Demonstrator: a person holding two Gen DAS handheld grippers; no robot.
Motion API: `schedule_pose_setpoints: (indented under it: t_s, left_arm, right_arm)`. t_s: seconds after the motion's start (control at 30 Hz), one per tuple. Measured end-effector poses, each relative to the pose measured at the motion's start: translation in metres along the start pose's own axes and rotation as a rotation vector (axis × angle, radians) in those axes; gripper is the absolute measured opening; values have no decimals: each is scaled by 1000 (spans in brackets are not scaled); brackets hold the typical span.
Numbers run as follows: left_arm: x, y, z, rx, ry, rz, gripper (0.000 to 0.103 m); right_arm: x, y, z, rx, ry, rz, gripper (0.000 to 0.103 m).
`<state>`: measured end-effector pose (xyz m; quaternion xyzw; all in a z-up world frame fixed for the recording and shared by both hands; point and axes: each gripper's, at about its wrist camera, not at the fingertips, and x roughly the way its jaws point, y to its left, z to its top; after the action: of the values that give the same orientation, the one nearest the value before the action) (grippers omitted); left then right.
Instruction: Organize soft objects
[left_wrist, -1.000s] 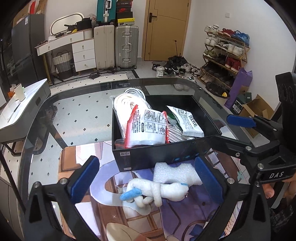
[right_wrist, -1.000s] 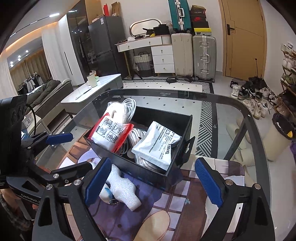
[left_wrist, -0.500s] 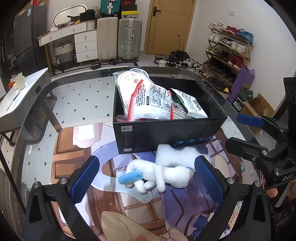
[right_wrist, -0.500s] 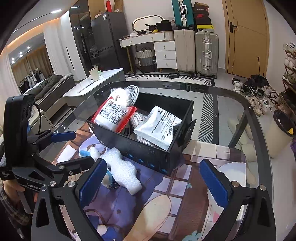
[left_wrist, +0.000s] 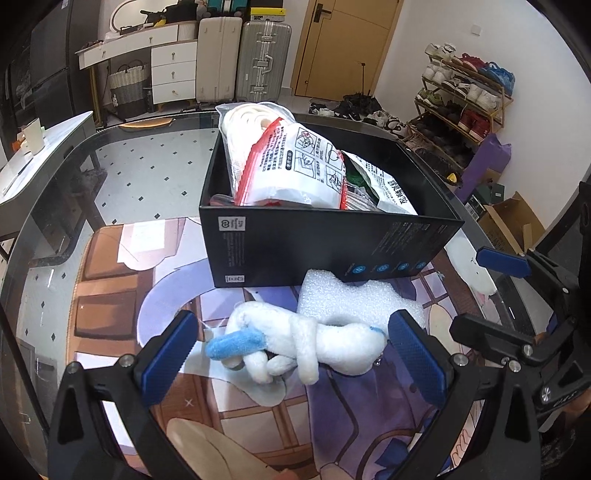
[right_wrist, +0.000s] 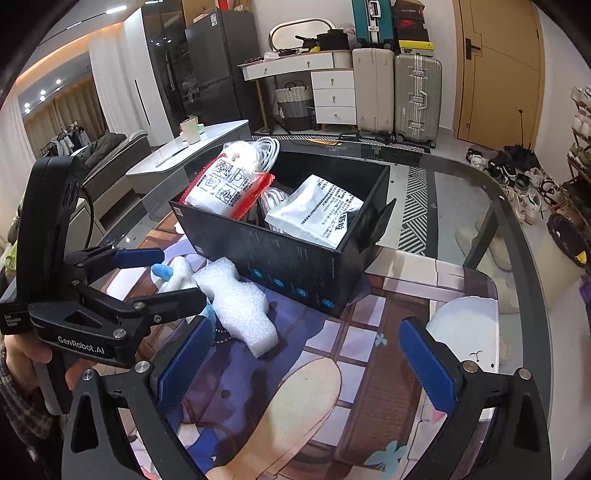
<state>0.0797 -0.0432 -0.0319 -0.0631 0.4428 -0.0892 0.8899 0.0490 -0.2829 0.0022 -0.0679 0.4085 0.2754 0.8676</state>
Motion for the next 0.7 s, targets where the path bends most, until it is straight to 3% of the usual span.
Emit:
schedule_pose_setpoints:
  t_s: [0.7]
  left_arm:
    - [-8,17,-14,-13,31,-19,102]
  right_arm:
    - [19,27,-1,-75,37,45,102]
